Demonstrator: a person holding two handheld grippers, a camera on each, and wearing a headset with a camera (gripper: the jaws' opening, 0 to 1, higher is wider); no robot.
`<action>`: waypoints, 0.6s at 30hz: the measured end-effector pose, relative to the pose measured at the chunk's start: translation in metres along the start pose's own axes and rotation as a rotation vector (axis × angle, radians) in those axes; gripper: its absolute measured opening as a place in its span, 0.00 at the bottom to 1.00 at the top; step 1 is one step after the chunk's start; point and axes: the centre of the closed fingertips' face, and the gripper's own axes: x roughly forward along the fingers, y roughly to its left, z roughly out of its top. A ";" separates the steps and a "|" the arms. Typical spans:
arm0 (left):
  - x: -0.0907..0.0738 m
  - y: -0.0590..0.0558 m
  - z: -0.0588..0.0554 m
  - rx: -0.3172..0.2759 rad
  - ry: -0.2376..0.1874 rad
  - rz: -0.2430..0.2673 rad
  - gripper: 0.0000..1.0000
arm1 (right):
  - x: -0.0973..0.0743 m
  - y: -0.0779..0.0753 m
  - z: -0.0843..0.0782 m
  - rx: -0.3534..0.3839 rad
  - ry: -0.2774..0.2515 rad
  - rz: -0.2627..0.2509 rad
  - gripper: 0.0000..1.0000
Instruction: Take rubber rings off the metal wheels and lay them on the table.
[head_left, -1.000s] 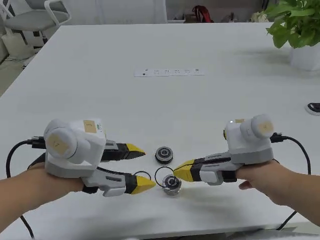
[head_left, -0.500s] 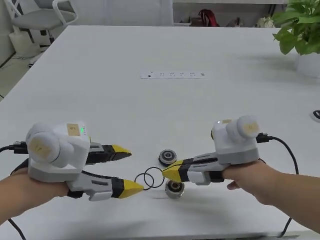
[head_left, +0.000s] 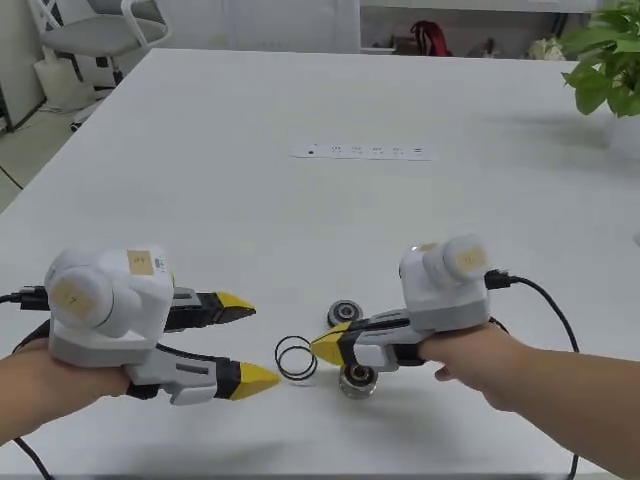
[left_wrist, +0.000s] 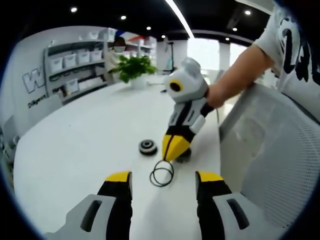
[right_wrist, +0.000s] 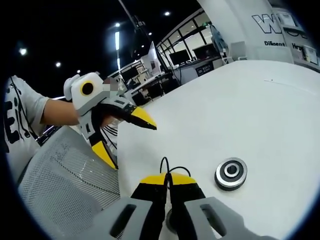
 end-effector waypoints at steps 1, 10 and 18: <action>0.000 0.001 0.000 -0.001 0.000 0.001 0.52 | 0.001 -0.001 -0.001 0.001 0.005 -0.004 0.00; -0.002 0.004 -0.003 -0.012 0.001 0.008 0.51 | 0.003 -0.009 -0.008 0.005 0.026 -0.039 0.00; -0.001 0.006 -0.005 -0.020 0.005 0.011 0.51 | 0.004 -0.013 -0.012 -0.008 0.038 -0.061 0.00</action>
